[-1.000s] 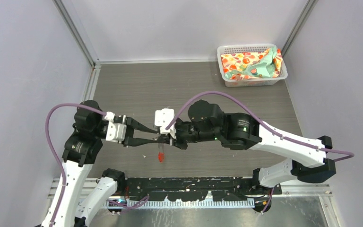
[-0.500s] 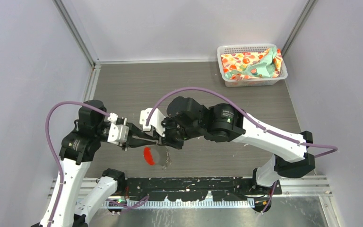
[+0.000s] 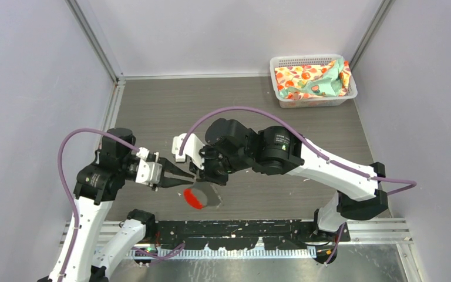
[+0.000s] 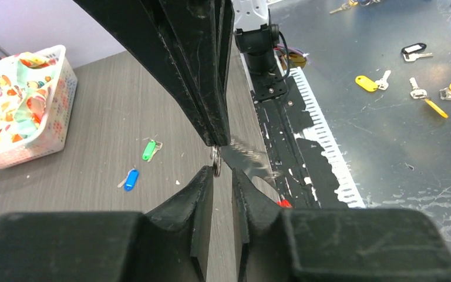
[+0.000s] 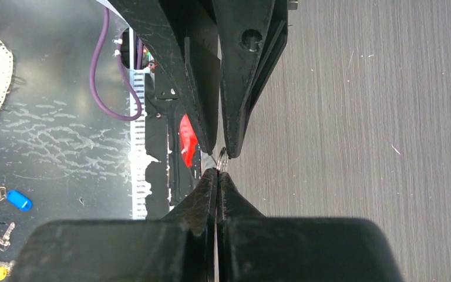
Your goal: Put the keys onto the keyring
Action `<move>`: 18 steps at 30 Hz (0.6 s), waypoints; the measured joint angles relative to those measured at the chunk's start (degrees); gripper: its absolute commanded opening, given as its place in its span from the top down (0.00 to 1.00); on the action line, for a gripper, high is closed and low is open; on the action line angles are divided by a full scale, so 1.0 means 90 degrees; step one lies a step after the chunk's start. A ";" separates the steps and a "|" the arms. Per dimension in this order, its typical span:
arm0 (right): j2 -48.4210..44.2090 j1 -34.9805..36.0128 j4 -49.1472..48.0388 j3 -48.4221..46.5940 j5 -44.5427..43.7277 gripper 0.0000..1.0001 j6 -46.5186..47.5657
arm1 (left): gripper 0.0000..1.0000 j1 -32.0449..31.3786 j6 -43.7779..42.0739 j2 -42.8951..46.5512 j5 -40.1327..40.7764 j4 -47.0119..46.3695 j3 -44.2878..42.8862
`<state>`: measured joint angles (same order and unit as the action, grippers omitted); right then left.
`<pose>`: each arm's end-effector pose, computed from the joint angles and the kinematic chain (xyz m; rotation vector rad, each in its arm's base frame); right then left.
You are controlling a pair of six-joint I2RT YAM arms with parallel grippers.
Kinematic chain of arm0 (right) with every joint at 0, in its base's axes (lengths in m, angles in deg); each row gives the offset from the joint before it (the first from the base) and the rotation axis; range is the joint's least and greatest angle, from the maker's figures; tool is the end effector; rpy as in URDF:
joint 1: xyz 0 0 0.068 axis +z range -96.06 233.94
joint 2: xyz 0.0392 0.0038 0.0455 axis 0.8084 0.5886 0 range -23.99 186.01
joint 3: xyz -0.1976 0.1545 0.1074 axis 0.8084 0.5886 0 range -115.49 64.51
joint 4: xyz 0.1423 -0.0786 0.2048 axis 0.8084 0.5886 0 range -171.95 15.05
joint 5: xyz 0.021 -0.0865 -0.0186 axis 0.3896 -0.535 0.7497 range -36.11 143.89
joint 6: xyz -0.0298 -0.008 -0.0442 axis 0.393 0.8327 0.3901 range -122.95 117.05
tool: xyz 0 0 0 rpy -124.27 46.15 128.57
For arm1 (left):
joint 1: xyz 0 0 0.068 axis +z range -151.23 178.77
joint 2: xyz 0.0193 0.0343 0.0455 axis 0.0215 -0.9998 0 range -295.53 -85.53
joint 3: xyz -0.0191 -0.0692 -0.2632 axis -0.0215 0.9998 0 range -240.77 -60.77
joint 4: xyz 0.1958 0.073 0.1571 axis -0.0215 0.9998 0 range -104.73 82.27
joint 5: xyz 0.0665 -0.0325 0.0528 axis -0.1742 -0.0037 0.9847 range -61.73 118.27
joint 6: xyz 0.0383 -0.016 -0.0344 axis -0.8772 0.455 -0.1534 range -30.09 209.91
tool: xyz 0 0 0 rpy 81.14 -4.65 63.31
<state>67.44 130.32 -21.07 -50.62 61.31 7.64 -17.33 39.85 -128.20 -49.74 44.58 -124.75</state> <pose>0.0696 0.3063 0.4648 -1.6545 1.6354 0.7537 0.0831 -0.0603 0.3873 1.4869 1.0551 -1.0719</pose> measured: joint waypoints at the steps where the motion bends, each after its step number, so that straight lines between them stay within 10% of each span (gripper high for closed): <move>1: 0.0015 0.0000 0.0002 -0.0017 0.0010 0.99 0.0000 | 0.79 -0.0007 -0.0061 0.0000 0.0022 0.0049 0.0000; 18: 0.0136 0.0005 0.0078 -0.0078 0.0243 0.99 0.0002 | 0.99 -0.0017 -0.0248 0.0000 0.0163 0.0136 -0.0019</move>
<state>68.67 130.36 -20.37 -51.32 63.49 7.66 -17.48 37.62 -128.20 -48.28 45.81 -124.93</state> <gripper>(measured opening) 0.020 0.014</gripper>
